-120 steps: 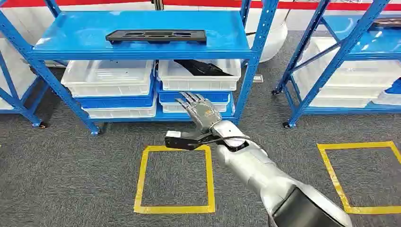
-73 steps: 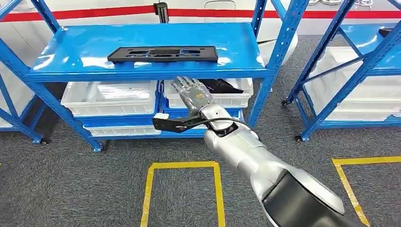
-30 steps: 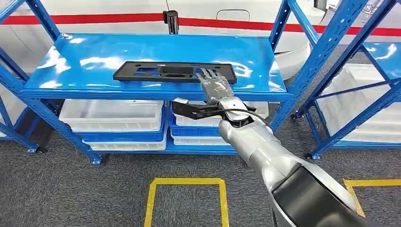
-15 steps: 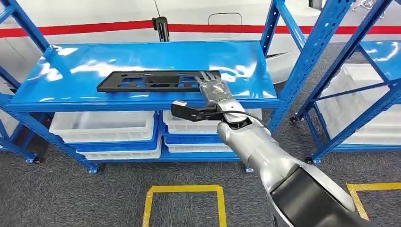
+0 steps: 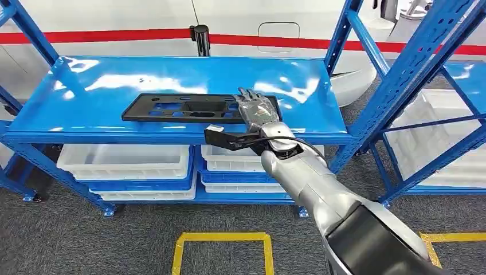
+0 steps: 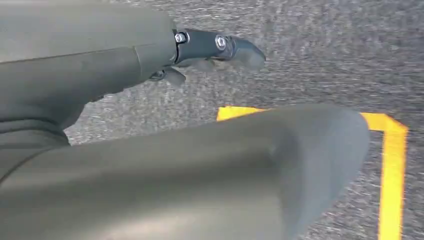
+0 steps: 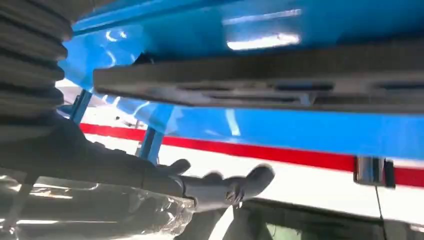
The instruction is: Take the parts from the cabinet and place them on the table.
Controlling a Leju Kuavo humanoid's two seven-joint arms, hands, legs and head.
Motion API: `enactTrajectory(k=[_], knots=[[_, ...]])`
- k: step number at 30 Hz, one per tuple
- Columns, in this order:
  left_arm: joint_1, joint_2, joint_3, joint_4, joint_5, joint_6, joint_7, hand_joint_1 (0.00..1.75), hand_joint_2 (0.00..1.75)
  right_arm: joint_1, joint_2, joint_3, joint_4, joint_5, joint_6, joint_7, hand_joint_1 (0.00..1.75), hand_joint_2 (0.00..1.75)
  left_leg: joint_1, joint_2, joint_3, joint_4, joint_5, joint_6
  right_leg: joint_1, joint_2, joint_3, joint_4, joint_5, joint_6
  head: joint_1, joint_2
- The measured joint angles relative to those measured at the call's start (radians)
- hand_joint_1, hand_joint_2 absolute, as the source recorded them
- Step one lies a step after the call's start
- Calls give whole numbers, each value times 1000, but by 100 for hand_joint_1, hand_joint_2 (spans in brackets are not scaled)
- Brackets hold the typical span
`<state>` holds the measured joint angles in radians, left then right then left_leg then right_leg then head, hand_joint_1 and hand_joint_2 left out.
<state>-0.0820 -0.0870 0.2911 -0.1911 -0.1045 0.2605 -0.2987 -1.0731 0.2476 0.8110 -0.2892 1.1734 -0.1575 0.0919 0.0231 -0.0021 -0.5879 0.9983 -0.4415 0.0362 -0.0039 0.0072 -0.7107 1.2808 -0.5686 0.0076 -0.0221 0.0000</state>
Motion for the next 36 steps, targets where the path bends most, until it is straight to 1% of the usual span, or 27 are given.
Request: enactTrajectory(k=[1, 2, 3, 5, 6, 7, 10, 11, 12, 14, 15, 16, 17, 18, 20, 21, 22, 23, 24, 25, 26, 27, 28, 29, 30, 32, 36], knots=[[0, 0, 0, 0, 0, 0, 0, 0, 0, 7, 0, 0, 1, 2, 0, 0, 0, 175, 0, -1, 5, 0, -4, -1, -2, 0, -33, 42, -2, 5, 1, 0], [0, 0, 0, 0, 0, 0, 1, 0, 0, 11, -1, 0, 2, 3, 0, 0, 0, 175, 0, -3, 11, 1, -10, -3, -4, 0, -44, 35, 14, 14, 1, 0], [2, 0, 0, 0, 0, -2, 1, 0, 0, 13, -1, 0, 2, 3, 0, 0, 0, 175, 0, -4, 20, 1, -16, -6, -7, 0, -27, -21, 51, 27, 1, 0], [1, -2, 0, 0, -3, -4, 1, 0, 0, 12, 0, 0, 2, 6, 0, 0, 0, 175, 2, -6, 42, 1, -32, -15, -15, -5, 55, -221, 153, 49, 0, 0], [1, -1, 0, 0, -3, -6, 0, 0, 0, 12, -1, 0, 3, 7, 0, 0, 0, 175, 1, -6, 46, 1, -39, -22, -17, -13, 70, -271, 169, 46, 3, 0], [-2, -1, 0, 0, -3, -6, 0, 0, 0, 10, 1, 0, 3, 8, 1, -1, 0, 175, -4, -8, 46, 2, -48, -31, -8, -9, 88, -277, 163, 36, 3, 0], [-4, -2, 0, 0, -3, -6, 0, 0, 0, 10, 2, 0, 3, 11, 1, -1, 0, 175, 5, -3, 56, -6, -57, -48, -3, -4, 85, -272, 152, 7, 0, 0], [-5, -2, 0, -1, -3, -6, 0, 0, 0, 10, 4, 0, 3, 12, 1, -1, 0, 175, 10, -1, 59, -3, -65, -54, -16, -2, 96, -282, 154, -4, 0, 0], [-5, -1, 0, -1, -3, -6, -1, 0, 0, 9, 6, -1, 3, 12, 1, -1, 0, 175, 9, 1, 54, 25, -75, -58, -15, 2, 106, -284, 150, -10, -4, 0], [-6, -1, 0, -1, -3, -9, -4, 0, 0, 9, 11, -1, 3, 13, 1, -4, 0, 175, 10, -1, -21, 164, -135, -62, -14, 1, 116, -284, 140, -26, -8, 0], [-6, -2, 0, -1, -5, -9, -7, 0, 0, 13, 13, -1, 3, 13, 1, -5, 0, 175, 10, 0, -75, 251, -167, -64, -11, 1, 122, -284, 134, -33, -7, 0], [-5, -2, 0, 0, -5, -9, -9, 0, 0, 18, 13, -1, 3, 14, 1, -6, 0, 175, 10, 0, -121, 314, -178, -66, -8, 1, 127, -284, 130, -37, -7, 0], [-5, -1, 0, 0, -4, -9, -10, 0, 0, 22, 13, -1, 3, 14, 1, -6, 0, 175, 10, 0, -145, 324, -158, -64, -6, 2, 134, -284, 123, -35, -7, 0], [-5, -1, 0, 0, -4, -9, -10, 0, 0, 23, 13, -1, 3, 14, 1, -6, 0, 175, 9, 0, -141, 287, -114, -61, -5, 3, 142, -283, 117, -35, -7, 0], [-5, 0, 1, 0, -4, -9, -11, 0, 0, 23, 16, -2, 3, 15, 1, -9, 0, 175, 9, 0, -79, 117, 6, -51, -3, 6, 165, -283, 102, -30, -7, 0], [-5, 1, 2, 0, -4, -9, -12, 0, 0, 23, 18, -2, 3, 15, 1, -10, 0, 175, 7, 1, -50, 39, 48, -42, -3, 6, 170, -285, 95, -27, -8, 0], [-6, 3, 3, 0, -3, -9, -12, 0, 0, 23, 19, -2, 4, 16, 1, -11, 0, 175, -1, 3, -36, 20, 31, -38, 12, 7, 172, -280, 88, -17, -5, 0], [-8, 1, 2, 0, -3, -9, -13, 0, 0, 23, 19, -2, 4, 17, 1, -12, 0, 175, -3, 3, -36, 17, 24, -35, 6, 9, 170, -283, 86, -13, -6, 0], [-9, 0, 3, 0, -2, -10, -17, 0, 0, 25, 19, -2, 4, 17, 0, -13, 28, 175, -6, 1, -37, 15, 21, -32, 6, 8, 171, -285, 82, -8, -5, 0], [-7, 0, 3, 0, 3, -14, -24, 0, 0, 25, 19, -3, 4, 16, 0, -15, 166, 175, -9, 0, -36, 14, 18, -26, 4, 6, 174, -289, 80, -2, -6, 0], [-7, -1, 5, 0, 9, -21, -35, 0, 0, 25, 22, -5, 3, 14, -1, -18, 166, 175, -4, 0, -26, 5, 24, -19, 11, 6, 178, -291, 79, 4, -6, 0], [-6, -3, 6, 0, 15, -30, -51, 0, 0, 28, 22, -8, 3, 13, -2, -23, 169, 175, 0, 2, -16, -1, 26, -16, 6, 2, 170, -274, 70, 7, -5, 0], [-6, -3, 14, 0, 27, -35, -74, 0, 0, 28, 22, -12, 3, 11, -3, -31, 169, 175, -9, -5, -15, 1, 21, -24, 9, 1, 177, -264, 99, 11, -3, 0], [-7, -4, 23, 0, 38, -44, -98, 0, 0, 29, 22, -16, 3, 11, -3, -38, 164, 175, -11, -5, -9, 4, 19, -26, 16, 1, 178, -270, 94, 14, 0, 0], [-8, -5, 29, -1, 43, -45, -120, 0, 0, 30, 22, -17, 4, 11, -3, -45, 169, 175, -19, -8, -10, 6, 17, -27, 12, 1, 190, -284, 82, 5, 0, 0], [-8, -5, 41, -1, 49, -28, -159, 0, 0, 36, 24, -21, 4, 11, -5, -59, 168, 175, -26, -7, -15, 9, 12, -19, 9, 1, 196, -295, 72, 14, -3, 0], [-8, -5, 72, -1, 78, -1, -227, 0, 0, 48, 24, -34, 4, 11, -19, -92, 169, 175, -28, -7, -16, 9, 10, -17, 7, 1, 195, -296, 71, 13, 0, 0]])
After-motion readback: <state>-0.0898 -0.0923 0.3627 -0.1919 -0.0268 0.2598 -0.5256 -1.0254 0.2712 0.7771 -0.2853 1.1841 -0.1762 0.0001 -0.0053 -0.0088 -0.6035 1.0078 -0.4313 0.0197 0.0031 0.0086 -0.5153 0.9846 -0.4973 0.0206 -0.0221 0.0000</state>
